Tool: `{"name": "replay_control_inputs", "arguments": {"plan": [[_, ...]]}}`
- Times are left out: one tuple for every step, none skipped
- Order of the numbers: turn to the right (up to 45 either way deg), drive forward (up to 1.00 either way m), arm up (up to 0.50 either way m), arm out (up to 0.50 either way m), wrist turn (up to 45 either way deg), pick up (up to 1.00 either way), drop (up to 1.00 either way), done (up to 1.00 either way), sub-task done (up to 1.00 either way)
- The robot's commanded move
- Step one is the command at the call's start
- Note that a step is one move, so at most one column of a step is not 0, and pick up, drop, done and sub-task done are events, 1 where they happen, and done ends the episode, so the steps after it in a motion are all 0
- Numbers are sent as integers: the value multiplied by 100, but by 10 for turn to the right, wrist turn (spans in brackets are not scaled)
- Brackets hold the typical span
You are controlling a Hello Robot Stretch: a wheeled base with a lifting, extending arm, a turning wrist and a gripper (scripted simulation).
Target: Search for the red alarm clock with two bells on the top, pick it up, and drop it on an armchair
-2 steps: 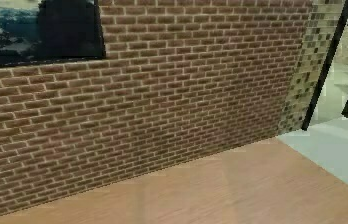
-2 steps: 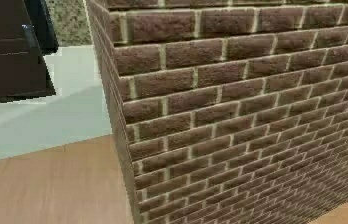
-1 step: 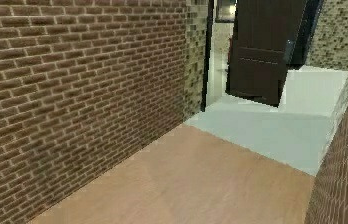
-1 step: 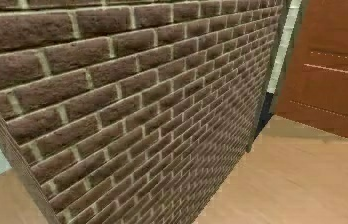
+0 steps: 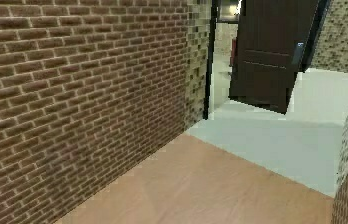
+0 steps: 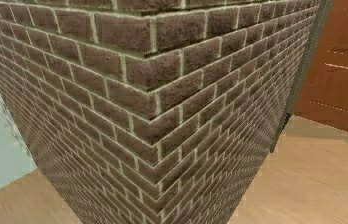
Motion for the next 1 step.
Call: {"name": "replay_control_inputs", "arguments": {"plan": [[210,0,0,0,0,0,0,0,0]]}}
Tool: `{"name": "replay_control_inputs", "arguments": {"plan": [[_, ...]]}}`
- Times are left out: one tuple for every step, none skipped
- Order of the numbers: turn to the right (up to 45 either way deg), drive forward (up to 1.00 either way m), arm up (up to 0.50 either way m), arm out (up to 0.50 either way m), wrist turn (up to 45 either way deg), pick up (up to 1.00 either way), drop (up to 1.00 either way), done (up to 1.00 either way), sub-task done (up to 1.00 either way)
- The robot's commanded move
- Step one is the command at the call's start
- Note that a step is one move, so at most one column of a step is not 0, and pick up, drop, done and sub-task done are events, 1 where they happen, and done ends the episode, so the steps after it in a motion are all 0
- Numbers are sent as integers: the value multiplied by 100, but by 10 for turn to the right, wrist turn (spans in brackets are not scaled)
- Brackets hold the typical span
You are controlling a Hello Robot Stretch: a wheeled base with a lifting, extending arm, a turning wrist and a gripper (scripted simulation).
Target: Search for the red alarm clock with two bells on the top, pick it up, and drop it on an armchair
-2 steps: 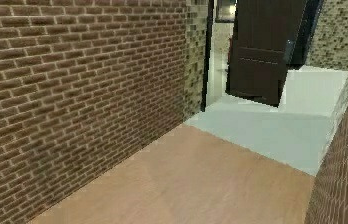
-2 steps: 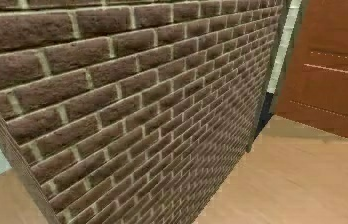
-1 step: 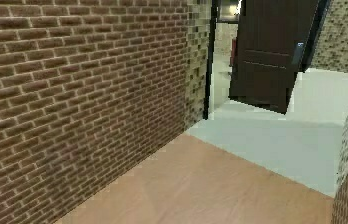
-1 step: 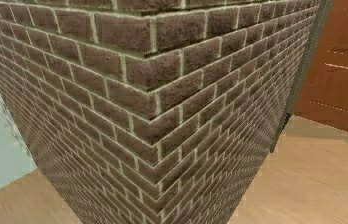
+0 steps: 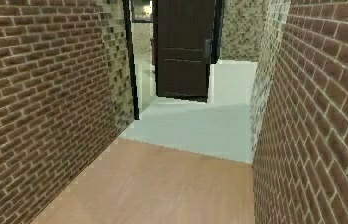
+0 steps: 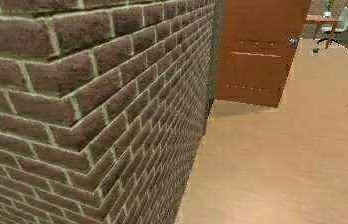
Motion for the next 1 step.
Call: {"name": "replay_control_inputs", "arguments": {"plan": [[0,100,0,0,0,0,0,0,0]]}}
